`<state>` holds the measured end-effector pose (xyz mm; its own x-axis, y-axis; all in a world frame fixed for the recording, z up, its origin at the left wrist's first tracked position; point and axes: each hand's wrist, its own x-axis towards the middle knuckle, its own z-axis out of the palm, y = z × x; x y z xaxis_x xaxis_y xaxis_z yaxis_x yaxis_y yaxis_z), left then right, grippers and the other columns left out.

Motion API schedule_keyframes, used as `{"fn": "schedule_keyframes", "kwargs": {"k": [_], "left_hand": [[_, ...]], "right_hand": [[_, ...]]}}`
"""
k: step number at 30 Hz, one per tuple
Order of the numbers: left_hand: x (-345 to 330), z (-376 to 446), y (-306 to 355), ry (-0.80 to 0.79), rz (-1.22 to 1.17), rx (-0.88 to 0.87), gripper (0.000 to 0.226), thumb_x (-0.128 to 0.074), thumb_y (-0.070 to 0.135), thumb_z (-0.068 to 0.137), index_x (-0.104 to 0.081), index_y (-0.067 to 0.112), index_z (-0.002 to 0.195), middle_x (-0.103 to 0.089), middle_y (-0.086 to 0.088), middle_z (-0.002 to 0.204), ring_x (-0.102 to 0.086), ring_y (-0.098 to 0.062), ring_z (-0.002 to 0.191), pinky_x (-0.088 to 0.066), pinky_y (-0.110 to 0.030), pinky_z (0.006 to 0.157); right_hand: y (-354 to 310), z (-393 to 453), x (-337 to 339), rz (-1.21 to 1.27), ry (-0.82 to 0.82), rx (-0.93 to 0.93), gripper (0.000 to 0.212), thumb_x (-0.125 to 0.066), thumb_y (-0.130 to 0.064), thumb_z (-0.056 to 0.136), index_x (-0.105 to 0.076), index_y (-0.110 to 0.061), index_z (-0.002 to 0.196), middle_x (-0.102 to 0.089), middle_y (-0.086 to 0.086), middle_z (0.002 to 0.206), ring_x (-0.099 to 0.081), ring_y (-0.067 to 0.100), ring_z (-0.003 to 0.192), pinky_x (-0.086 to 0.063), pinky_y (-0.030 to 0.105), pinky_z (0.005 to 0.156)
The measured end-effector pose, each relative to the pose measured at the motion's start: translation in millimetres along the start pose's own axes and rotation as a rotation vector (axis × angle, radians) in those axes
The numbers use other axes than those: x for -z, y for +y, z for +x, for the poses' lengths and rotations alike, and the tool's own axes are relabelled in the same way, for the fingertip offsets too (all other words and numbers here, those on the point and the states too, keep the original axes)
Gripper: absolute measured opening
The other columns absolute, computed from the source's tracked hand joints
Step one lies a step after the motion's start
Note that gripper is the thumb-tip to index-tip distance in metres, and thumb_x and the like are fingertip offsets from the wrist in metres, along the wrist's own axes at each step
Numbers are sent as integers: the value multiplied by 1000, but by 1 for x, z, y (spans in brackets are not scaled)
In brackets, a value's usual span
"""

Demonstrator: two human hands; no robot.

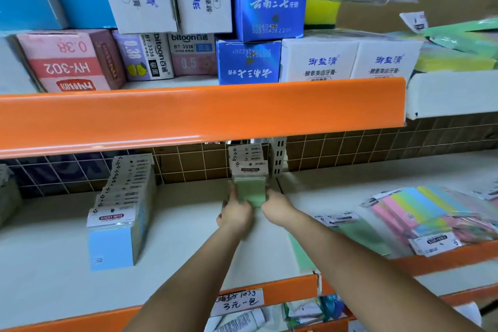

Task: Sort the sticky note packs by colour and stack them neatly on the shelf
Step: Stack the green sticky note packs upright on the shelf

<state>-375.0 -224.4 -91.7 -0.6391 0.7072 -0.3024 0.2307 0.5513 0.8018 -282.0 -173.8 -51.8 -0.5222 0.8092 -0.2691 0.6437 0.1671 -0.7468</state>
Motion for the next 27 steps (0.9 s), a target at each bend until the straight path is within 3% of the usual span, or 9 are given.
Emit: {"fn": "schedule_keyframes", "kwargs": {"k": [4,7,10,16,20,23,24,26,27], "left_hand": [[-2,2,2,-17,-12,1,74,-40,24,96,8,35,151,-38,-3,151,-25,-30,143,-19,-41,116],[-4,6,0,-45,-40,18,77,-37,38,89,1,22,153,-20,0,159,-12,-26,147,-10,-39,119],[-3,9,-2,-56,-11,6,90,-25,37,63,-17,21,152,-27,0,156,-16,-24,146,-11,-39,118],[0,4,-6,-70,-22,-25,82,-31,26,67,-25,23,149,-39,-3,149,-23,-24,142,-20,-40,116],[0,9,-12,-74,-71,1,80,-35,21,72,-20,25,151,-32,-4,153,-28,-30,139,-22,-41,116],[-1,7,-17,-65,-106,-16,83,-35,19,73,-12,22,153,-19,1,159,-27,-28,140,-26,-40,115],[-1,7,-18,-65,-112,-16,83,-36,18,74,-10,21,153,-18,2,159,-29,-27,140,-29,-40,114],[0,4,-17,-52,-134,12,84,-38,19,74,-10,20,153,-23,-2,157,-37,-30,135,-36,-41,110],[0,2,-17,-44,-151,37,81,-40,19,75,-14,19,152,-30,-5,153,-42,-32,130,-41,-42,106]], "right_hand": [[-4,6,0,56,-5,-4,29,-48,-17,99,-55,-11,127,-60,14,120,-48,20,81,-36,23,61],[-7,9,0,107,-22,-9,29,-48,-20,100,-56,-7,124,-60,11,114,-48,20,86,-35,24,71],[-10,11,-4,101,-43,-9,26,-48,-21,100,-60,-7,118,-60,8,100,-47,16,76,-35,22,58],[-13,7,1,54,-90,-37,11,-38,-9,102,-45,-15,96,-36,-5,72,-32,4,59,-28,7,37],[-6,10,0,90,-72,-70,29,-38,-6,101,-46,-6,129,-50,1,84,-36,5,62,-28,12,48],[3,14,-7,63,-42,-129,43,-36,-7,99,-34,-5,142,-55,11,118,-54,20,92,-37,21,71],[6,14,-7,51,-43,-135,39,-36,-7,98,-38,-5,137,-54,12,119,-53,24,95,-37,20,73],[11,13,-3,12,-45,-151,12,-35,-6,97,-46,-9,102,-50,5,91,-44,16,71,-33,21,59],[12,11,1,-7,-46,-158,16,-35,-5,96,-41,-14,84,-41,1,80,-36,13,64,-27,22,53]]}}
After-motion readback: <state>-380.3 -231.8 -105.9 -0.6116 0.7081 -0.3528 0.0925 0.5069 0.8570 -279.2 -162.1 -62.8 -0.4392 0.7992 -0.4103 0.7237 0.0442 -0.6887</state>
